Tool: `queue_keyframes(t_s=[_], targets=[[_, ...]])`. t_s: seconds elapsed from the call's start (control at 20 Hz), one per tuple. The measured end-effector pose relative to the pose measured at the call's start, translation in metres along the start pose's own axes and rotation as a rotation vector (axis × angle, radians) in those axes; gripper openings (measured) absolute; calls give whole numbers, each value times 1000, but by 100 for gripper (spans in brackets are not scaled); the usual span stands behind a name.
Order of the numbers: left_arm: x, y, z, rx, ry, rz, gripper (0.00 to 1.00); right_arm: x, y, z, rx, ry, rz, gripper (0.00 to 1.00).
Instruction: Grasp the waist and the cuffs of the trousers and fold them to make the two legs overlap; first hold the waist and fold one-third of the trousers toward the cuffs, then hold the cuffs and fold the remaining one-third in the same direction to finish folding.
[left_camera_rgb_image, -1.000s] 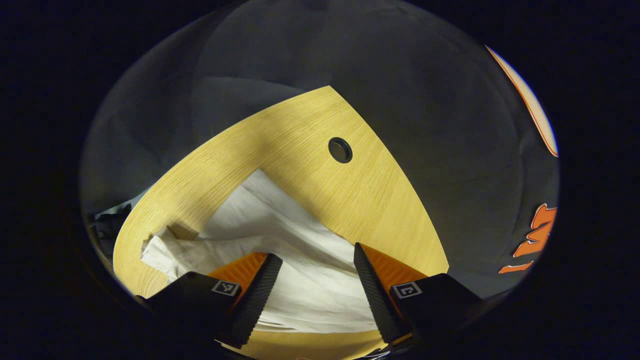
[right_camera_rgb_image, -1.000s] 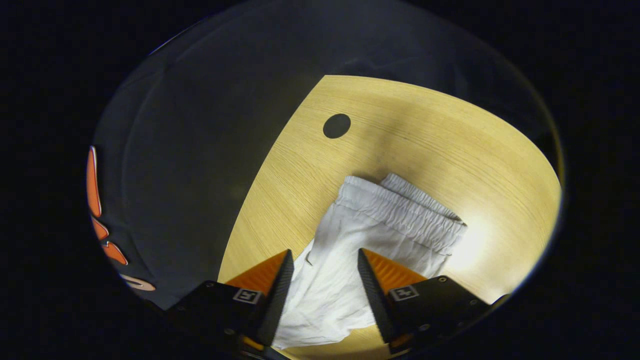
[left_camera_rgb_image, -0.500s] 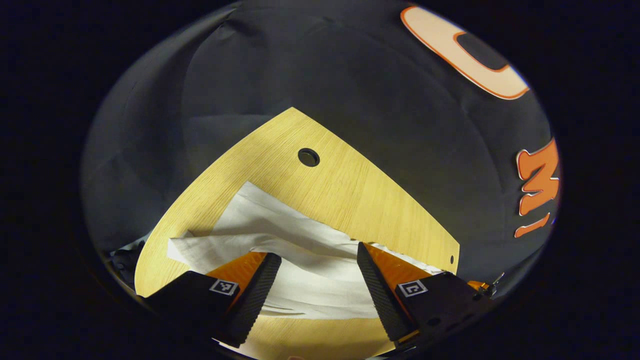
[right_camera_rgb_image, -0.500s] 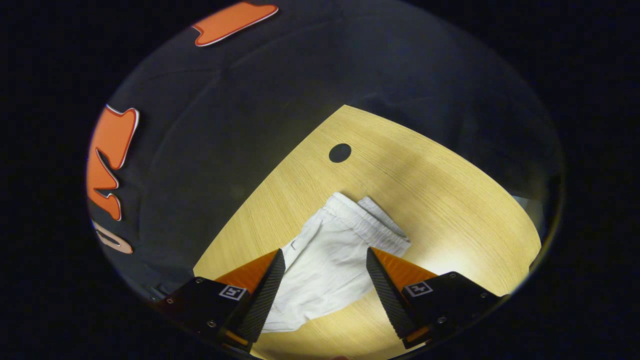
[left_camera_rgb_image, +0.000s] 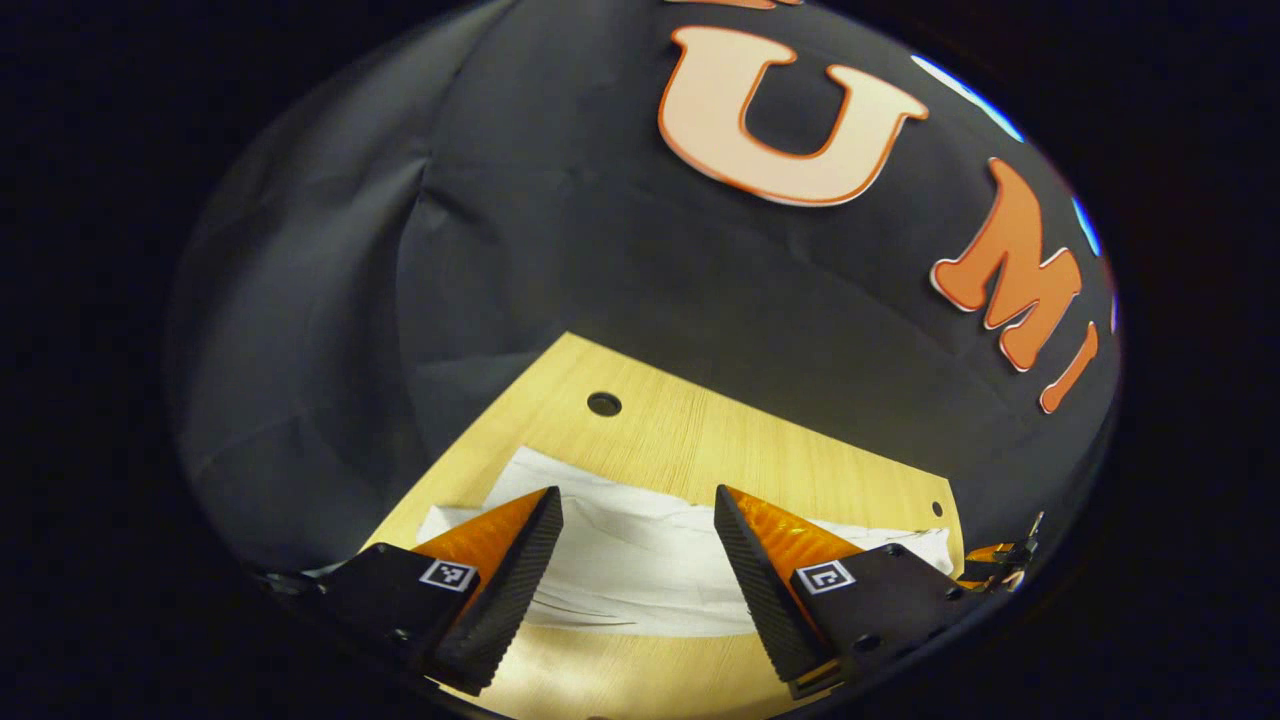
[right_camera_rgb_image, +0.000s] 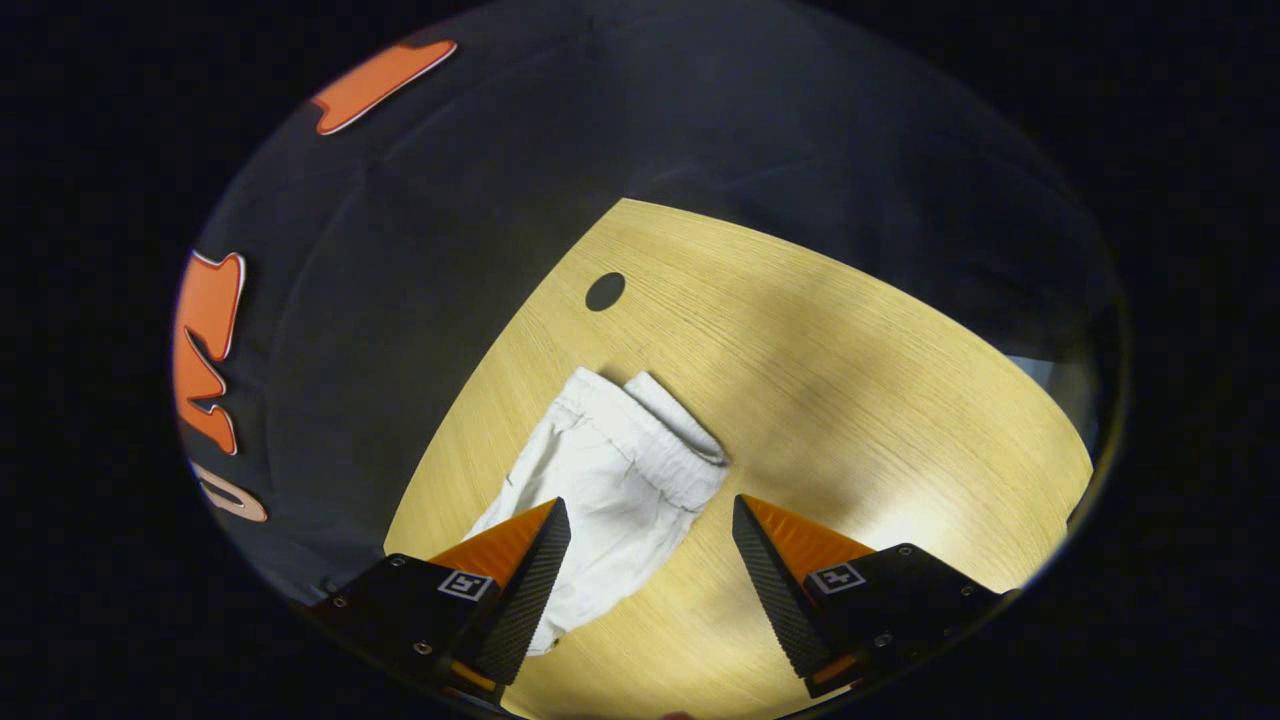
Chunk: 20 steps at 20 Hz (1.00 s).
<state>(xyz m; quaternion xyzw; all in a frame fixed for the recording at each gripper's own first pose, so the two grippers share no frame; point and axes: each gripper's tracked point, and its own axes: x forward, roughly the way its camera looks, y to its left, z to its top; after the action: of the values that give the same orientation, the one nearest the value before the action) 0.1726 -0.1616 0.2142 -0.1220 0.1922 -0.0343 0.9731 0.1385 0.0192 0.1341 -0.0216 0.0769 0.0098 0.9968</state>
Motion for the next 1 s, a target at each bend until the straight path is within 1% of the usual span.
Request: queue_keyframes(t_s=[0.1, 0.25, 0.5, 0.6, 0.65, 0.7, 0.75, 0.8, 0.85, 0.9, 0.95, 1.0], targets=[[-26, 4, 3, -9, -51, 15, 100, 10, -1, 0, 22, 21, 17, 98], [-62, 14, -3, 13, -97, 80, 100, 29, 9, 1, 63, 39, 62, 98], [-96, 24, -18, -54, -109, 136, 100, 41, 5, 4, 118, 49, 64, 98], [-102, 29, -26, -98, -106, 143, 100, 48, -1, 6, 136, 47, 55, 94], [-106, 33, -31, -121, -104, 143, 100, 50, -4, 7, 144, 45, 47, 88], [-109, 36, -34, -140, -106, 149, 100, 53, -5, 8, 143, 40, 42, 84], [-114, 39, -35, -152, -107, 156, 99, 56, -6, 10, 136, 38, 35, 75], [-116, 41, -36, -158, -107, 163, 100, 61, -9, 10, 125, 33, 20, 70], [-117, 40, -37, -159, -106, 166, 99, 63, -14, 11, 121, 34, 1, 48], [-117, 39, -38, -157, -103, 168, 100, 65, -17, 9, 123, 32, -10, 41], [-113, 38, -39, -150, -101, 169, 100, 65, -16, 10, 130, 30, -9, 28], [-113, 35, -38, -143, -101, 169, 100, 64, -14, 10, 124, 24, -9, 20]])
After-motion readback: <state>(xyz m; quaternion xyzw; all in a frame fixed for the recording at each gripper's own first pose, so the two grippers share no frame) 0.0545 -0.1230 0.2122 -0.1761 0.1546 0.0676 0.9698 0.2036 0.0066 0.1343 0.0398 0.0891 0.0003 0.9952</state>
